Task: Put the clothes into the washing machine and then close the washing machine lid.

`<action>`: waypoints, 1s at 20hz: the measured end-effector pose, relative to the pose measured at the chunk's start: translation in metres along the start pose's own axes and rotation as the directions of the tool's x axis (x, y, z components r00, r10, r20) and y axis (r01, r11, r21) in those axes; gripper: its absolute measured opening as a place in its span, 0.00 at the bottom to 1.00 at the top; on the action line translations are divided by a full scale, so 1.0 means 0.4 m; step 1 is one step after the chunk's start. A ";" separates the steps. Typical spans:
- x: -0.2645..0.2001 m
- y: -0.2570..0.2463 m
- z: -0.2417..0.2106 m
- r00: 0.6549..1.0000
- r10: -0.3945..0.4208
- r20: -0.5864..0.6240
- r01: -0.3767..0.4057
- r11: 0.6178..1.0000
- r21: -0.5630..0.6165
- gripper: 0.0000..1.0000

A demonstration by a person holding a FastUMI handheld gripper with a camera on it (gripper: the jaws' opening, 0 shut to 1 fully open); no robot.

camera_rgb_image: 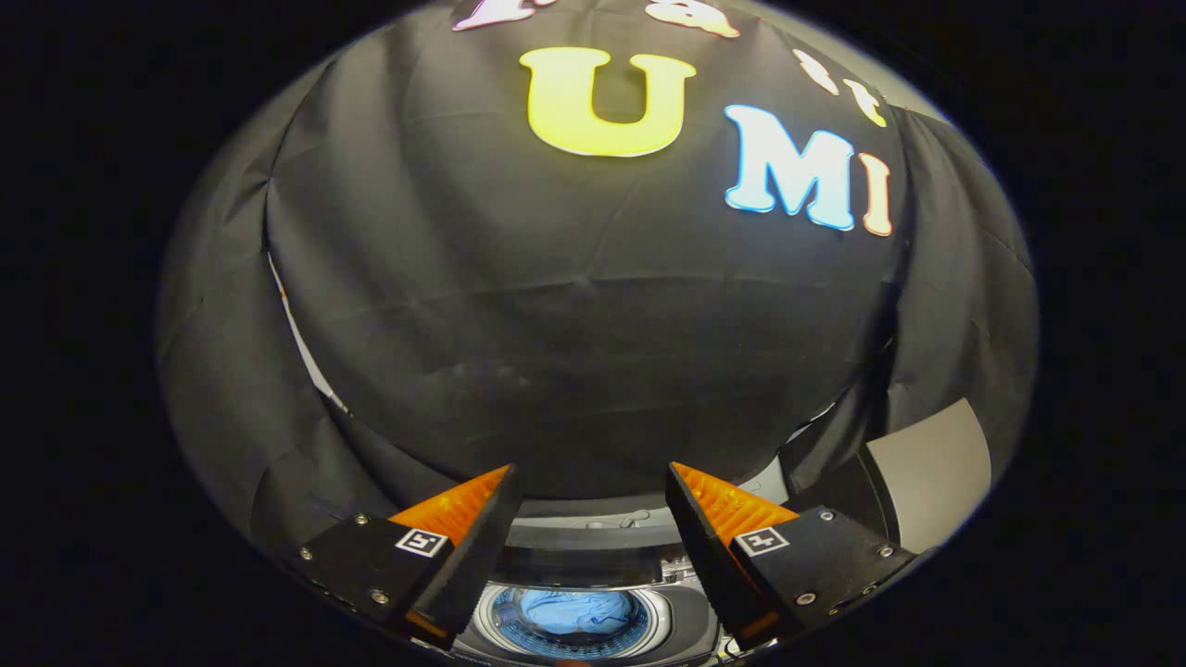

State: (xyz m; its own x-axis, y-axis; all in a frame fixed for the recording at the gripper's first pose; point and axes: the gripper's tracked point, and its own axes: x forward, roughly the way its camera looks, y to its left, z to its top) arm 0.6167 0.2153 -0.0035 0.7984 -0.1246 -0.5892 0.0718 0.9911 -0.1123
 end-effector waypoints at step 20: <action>0.032 -0.009 -0.090 0.997 0.001 -0.081 0.002 0.999 0.042 0.98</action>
State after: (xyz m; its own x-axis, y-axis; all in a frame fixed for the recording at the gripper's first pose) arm 0.6053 0.2083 -0.0395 0.7474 -0.1269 -0.6521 0.0985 0.9919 -0.0801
